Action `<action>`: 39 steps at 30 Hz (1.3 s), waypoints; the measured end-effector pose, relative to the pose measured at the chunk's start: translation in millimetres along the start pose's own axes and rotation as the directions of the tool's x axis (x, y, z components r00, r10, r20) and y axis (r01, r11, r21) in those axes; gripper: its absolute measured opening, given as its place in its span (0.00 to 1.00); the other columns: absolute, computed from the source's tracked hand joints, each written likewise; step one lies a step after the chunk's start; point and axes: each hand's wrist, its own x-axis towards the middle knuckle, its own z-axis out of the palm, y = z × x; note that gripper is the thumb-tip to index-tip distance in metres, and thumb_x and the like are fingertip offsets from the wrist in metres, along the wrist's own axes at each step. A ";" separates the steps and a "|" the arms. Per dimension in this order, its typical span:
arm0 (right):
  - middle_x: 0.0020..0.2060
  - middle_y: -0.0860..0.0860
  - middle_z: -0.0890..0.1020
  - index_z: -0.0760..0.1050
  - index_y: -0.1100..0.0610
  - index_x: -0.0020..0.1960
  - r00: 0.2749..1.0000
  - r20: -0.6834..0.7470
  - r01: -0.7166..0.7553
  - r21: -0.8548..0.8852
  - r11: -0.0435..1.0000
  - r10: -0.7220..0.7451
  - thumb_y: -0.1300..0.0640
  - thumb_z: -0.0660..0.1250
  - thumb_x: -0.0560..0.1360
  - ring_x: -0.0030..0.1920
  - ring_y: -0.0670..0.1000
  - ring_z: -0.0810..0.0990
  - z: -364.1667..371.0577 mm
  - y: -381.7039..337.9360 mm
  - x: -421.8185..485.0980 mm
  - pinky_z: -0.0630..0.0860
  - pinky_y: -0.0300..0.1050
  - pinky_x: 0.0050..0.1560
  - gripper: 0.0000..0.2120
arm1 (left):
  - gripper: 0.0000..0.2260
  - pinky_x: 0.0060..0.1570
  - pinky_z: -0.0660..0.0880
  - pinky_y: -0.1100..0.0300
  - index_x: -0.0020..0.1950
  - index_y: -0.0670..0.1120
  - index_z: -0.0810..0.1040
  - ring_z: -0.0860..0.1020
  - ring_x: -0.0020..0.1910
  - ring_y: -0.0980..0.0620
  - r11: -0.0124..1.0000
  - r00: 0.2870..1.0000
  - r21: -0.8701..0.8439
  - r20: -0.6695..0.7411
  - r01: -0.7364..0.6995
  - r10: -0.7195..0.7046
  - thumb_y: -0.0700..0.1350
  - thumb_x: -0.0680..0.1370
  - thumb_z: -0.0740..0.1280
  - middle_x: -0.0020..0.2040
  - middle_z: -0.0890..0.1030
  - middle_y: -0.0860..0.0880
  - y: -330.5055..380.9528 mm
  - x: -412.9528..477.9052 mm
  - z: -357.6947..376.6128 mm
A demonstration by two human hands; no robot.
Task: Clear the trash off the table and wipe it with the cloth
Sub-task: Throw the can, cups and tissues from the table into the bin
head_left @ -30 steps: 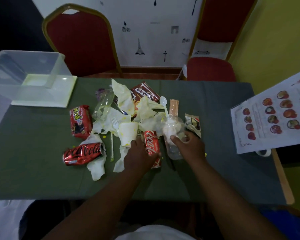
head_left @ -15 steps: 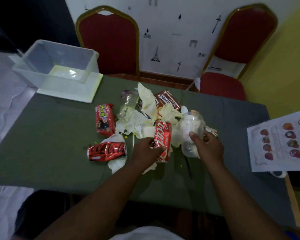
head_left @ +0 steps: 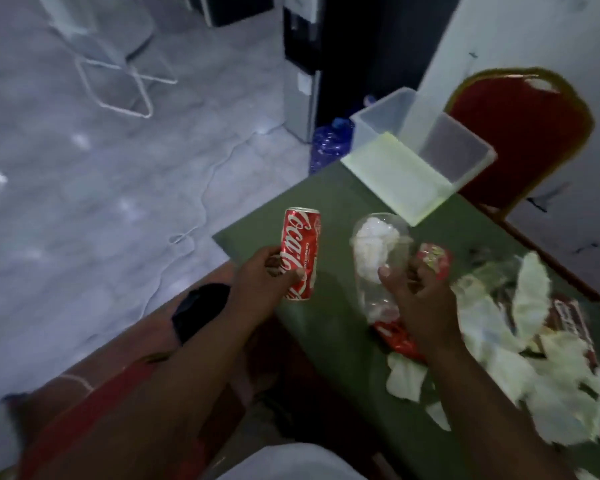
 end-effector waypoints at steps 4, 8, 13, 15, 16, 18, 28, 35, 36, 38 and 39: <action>0.42 0.45 0.84 0.80 0.49 0.52 0.955 0.288 0.071 0.017 0.997 -0.073 0.31 0.67 0.64 0.44 0.45 0.83 104.9 -50.0 0.3 0.80 0.46 0.44 0.26 | 0.19 0.34 0.69 0.76 0.61 0.53 0.76 0.77 0.41 0.67 0.986 0.947 -0.087 -0.278 0.139 -0.158 0.46 0.71 0.75 0.46 0.79 0.57 -68.5 5.7 -103.5; 0.42 0.44 0.85 0.80 0.49 0.51 0.853 0.516 0.080 0.013 0.997 -0.075 0.45 0.74 0.69 0.43 0.44 0.83 213.0 -70.5 -11.2 0.79 0.41 0.42 0.13 | 0.14 0.41 0.76 0.65 0.52 0.55 0.77 0.78 0.40 0.63 0.950 0.881 -0.151 -0.358 0.273 -0.310 0.44 0.71 0.76 0.43 0.80 0.56 -147.7 9.8 -163.4; 0.50 0.46 0.83 0.76 0.49 0.61 0.699 0.703 -0.004 -0.181 0.983 0.132 0.46 0.74 0.70 0.49 0.47 0.82 324.5 -46.3 -21.8 0.80 0.46 0.50 0.21 | 0.17 0.53 0.77 0.56 0.58 0.50 0.81 0.82 0.49 0.52 0.867 0.815 -0.111 -0.303 0.485 -0.494 0.50 0.70 0.74 0.52 0.85 0.49 -249.6 18.0 -173.2; 0.52 0.51 0.82 0.76 0.53 0.62 0.685 0.688 -0.021 -0.311 0.950 0.240 0.46 0.73 0.70 0.51 0.51 0.81 365.0 -24.8 -16.1 0.78 0.46 0.50 0.23 | 0.17 0.54 0.76 0.57 0.58 0.49 0.81 0.82 0.51 0.50 0.836 0.787 -0.097 -0.292 0.541 -0.543 0.50 0.70 0.74 0.53 0.85 0.48 -284.7 26.2 -166.9; 0.54 0.52 0.82 0.75 0.55 0.62 0.680 0.672 -0.029 -0.373 0.927 0.292 0.45 0.73 0.69 0.53 0.53 0.81 383.1 -12.0 -11.7 0.77 0.45 0.50 0.25 | 0.16 0.53 0.75 0.59 0.57 0.48 0.81 0.82 0.52 0.50 0.817 0.776 -0.093 -0.270 0.568 -0.570 0.48 0.70 0.74 0.53 0.84 0.48 -300.2 31.7 -162.2; 0.57 0.54 0.81 0.74 0.57 0.64 0.666 0.644 -0.071 -0.446 0.892 0.375 0.44 0.73 0.68 0.54 0.56 0.81 409.6 8.9 -5.7 0.78 0.46 0.51 0.29 | 0.16 0.52 0.74 0.60 0.57 0.47 0.82 0.82 0.53 0.50 0.786 0.756 -0.094 -0.225 0.611 -0.615 0.48 0.71 0.74 0.53 0.84 0.48 -320.2 42.0 -151.6; 0.61 0.61 0.78 0.70 0.64 0.67 0.632 0.573 -0.210 -0.522 0.827 0.522 0.47 0.71 0.73 0.59 0.60 0.78 538.1 142.4 22.3 0.74 0.45 0.53 0.30 | 0.18 0.44 0.68 0.63 0.60 0.46 0.80 0.81 0.53 0.49 0.695 0.681 -0.068 -0.154 0.716 -0.716 0.54 0.74 0.71 0.56 0.83 0.46 -453.7 118.3 -95.5; 0.58 0.62 0.78 0.72 0.66 0.60 0.601 0.574 -0.252 -0.524 0.813 0.556 0.47 0.67 0.76 0.58 0.58 0.77 558.5 185.1 24.5 0.68 0.42 0.49 0.24 | 0.23 0.60 0.70 0.57 0.67 0.42 0.74 0.76 0.63 0.45 0.696 0.690 -0.013 -0.117 0.718 -0.714 0.56 0.79 0.64 0.64 0.78 0.43 -496.7 118.6 -77.3; 0.56 0.61 0.78 0.73 0.64 0.58 0.607 0.572 -0.250 -0.521 0.816 0.552 0.48 0.67 0.76 0.57 0.58 0.78 553.5 183.9 22.9 0.68 0.42 0.49 0.21 | 0.24 0.60 0.69 0.56 0.67 0.40 0.73 0.76 0.63 0.45 0.688 0.682 -0.018 -0.119 0.725 -0.722 0.55 0.79 0.65 0.64 0.78 0.42 -496.1 113.7 -77.1; 0.58 0.60 0.79 0.74 0.64 0.60 0.612 0.580 -0.234 -0.517 0.823 0.538 0.52 0.66 0.77 0.58 0.59 0.77 536.3 174.4 18.9 0.67 0.41 0.49 0.18 | 0.25 0.61 0.69 0.57 0.68 0.38 0.72 0.75 0.64 0.44 0.669 0.660 -0.041 -0.127 0.742 -0.740 0.54 0.78 0.66 0.65 0.77 0.40 -484.9 100.9 -79.1; 0.61 0.60 0.77 0.73 0.64 0.63 0.604 0.589 -0.233 -0.513 0.826 0.537 0.53 0.65 0.78 0.61 0.59 0.76 526.7 166.1 16.5 0.67 0.41 0.51 0.19 | 0.26 0.63 0.68 0.57 0.70 0.39 0.70 0.74 0.66 0.44 0.660 0.650 -0.050 -0.136 0.749 -0.748 0.54 0.78 0.66 0.67 0.75 0.40 -476.3 93.6 -82.1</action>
